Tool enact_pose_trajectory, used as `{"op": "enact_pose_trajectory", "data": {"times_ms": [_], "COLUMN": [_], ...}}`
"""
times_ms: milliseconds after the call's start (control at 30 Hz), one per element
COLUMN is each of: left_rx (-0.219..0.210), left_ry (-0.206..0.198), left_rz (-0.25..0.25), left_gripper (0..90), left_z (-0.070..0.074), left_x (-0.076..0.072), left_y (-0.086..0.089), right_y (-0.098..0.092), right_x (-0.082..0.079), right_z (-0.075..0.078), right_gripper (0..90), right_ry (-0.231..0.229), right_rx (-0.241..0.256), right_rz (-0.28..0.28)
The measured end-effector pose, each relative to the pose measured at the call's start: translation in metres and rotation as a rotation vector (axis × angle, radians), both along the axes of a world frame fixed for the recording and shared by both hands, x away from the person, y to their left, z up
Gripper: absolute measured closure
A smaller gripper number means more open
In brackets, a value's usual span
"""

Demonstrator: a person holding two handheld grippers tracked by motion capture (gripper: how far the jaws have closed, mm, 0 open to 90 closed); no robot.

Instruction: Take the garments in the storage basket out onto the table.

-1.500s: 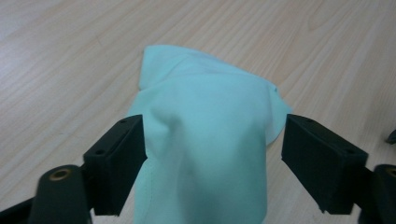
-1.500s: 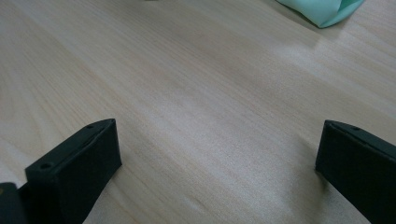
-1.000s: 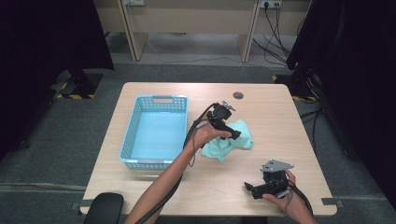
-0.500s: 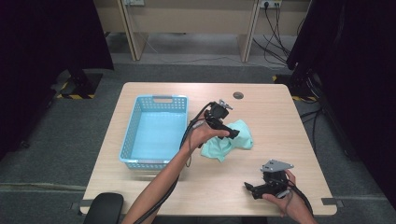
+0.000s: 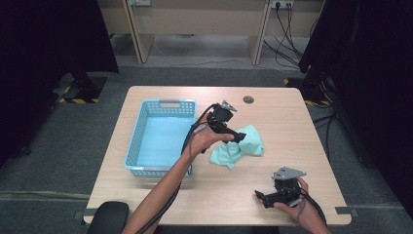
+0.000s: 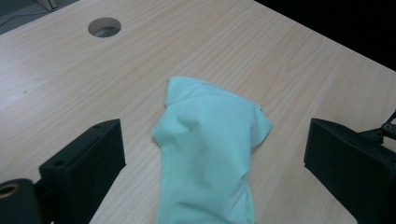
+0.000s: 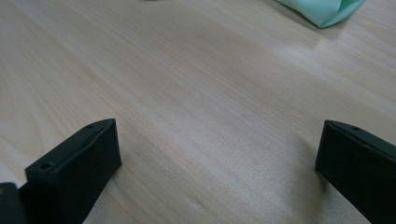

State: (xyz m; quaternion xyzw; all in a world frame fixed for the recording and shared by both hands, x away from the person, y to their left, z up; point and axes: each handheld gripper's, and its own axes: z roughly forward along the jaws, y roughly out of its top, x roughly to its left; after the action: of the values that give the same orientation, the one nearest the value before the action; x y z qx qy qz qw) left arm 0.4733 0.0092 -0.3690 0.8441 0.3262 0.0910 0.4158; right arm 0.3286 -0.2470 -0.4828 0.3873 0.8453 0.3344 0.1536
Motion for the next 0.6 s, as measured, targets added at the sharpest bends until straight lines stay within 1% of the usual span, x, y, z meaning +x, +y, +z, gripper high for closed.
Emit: {"op": "enact_pose_trajectory", "data": {"times_ms": [600], "left_rx": [-0.010], "left_ry": [-0.005], "left_rz": [-0.007], "left_gripper": [4.6], "left_z": [0.0049], "left_x": [-0.0038], "left_y": [0.0038], "right_y": [0.0000], "right_x": [0.0000], "right_z": [-0.0001], "right_gripper": [0.3], "right_ry": [0.000], "right_rx": [0.000], "right_rz": [0.000]}}
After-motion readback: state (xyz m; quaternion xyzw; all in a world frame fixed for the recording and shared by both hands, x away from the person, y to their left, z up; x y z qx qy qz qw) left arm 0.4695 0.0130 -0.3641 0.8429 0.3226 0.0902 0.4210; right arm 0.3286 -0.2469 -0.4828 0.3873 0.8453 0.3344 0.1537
